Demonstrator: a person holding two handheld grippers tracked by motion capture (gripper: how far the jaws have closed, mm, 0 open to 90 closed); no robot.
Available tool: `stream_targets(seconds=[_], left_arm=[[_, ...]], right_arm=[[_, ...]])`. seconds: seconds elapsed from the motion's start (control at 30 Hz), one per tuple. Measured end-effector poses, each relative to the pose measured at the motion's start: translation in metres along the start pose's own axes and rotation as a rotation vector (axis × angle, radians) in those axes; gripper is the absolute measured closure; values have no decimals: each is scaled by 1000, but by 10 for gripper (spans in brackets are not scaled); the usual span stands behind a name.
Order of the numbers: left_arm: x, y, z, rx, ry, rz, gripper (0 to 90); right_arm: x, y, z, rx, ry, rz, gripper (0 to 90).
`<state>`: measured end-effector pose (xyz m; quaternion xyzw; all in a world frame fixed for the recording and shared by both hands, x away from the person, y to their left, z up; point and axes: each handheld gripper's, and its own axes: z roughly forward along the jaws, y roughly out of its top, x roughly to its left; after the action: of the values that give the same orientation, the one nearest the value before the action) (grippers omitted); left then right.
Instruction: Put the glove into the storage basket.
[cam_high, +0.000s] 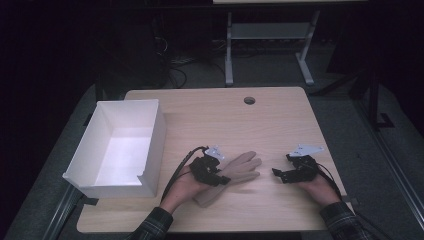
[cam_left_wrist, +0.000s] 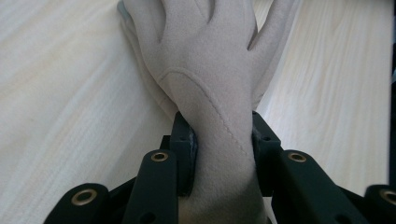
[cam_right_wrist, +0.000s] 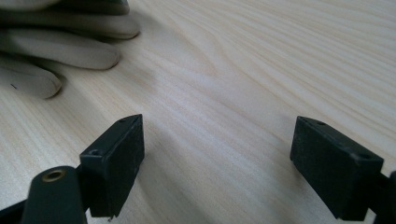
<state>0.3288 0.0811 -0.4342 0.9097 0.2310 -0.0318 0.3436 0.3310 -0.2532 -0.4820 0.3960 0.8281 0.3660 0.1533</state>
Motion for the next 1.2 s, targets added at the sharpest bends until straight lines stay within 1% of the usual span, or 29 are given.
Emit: stream_targets(seconds=[0.03, 0.1, 0.17, 0.2, 0.3, 0.47, 0.57, 0.67, 0.8, 1.03, 1.07, 1.1, 1.17, 1.2], left_arm=[[0, 2, -2, 1, 0, -9, 688], [-1, 5, -6, 8, 8, -6, 688], [-1, 8, -10, -4, 8, -12, 688], [-1, 9, -13, -14, 12, -24, 688], [-1, 11, -19, -13, 21, -27, 688], [2, 17, -34, -43, 37, -42, 687], [4, 21, -45, -61, 38, -51, 687], [5, 26, -55, -77, 54, -60, 687], [8, 31, -66, -79, 73, -69, 687], [12, 39, -84, -87, 92, -87, 686], [12, 40, -87, -89, 97, -88, 686], [13, 41, -91, -83, 104, -81, 686], [13, 43, -97, -97, 112, -90, 686], [14, 44, -100, -99, 116, -86, 686]], right_arm=[[0, 0, 0, 1, 0, 0, 170], [0, 0, 0, 1, 1, 1, 170], [0, 0, 0, 2, 1, 3, 170], [0, 0, 0, 2, 1, 1, 170], [0, 0, 0, 3, 1, 2, 170], [0, 0, 0, 3, 1, 3, 170], [0, 0, 0, 2, 1, 0, 167], [1, 0, 0, 3, 1, 3, 165], [1, 0, 0, 4, 1, 5, 162], [1, 0, 0, 1, 0, 5, 159], [1, 0, 0, 2, 0, 5, 158], [1, 0, 0, 1, 0, 5, 158], [1, 0, 0, 2, 0, 5, 157], [1, 0, 0, 2, 0, 5, 157]])
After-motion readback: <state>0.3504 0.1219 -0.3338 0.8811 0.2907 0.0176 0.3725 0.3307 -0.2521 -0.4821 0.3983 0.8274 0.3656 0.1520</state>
